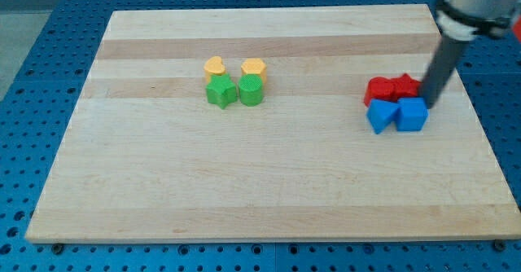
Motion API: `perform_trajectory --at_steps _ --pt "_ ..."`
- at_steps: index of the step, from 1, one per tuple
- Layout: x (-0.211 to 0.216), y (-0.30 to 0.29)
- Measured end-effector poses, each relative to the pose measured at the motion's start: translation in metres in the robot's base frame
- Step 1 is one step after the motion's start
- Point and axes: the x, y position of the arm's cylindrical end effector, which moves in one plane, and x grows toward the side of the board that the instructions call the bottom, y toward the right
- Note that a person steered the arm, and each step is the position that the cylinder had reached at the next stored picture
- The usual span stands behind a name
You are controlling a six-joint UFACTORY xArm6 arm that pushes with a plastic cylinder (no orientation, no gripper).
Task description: Move red blocks to the bottom of the green circle
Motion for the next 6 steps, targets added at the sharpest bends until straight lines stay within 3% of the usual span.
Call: perform_trajectory --at_steps 1,2,3,5,6 --pt "0.001 -0.006" --pt "-0.002 0.024" --pt "-0.029 0.035" --pt "-0.030 -0.112" --pt "-0.027 -0.117"
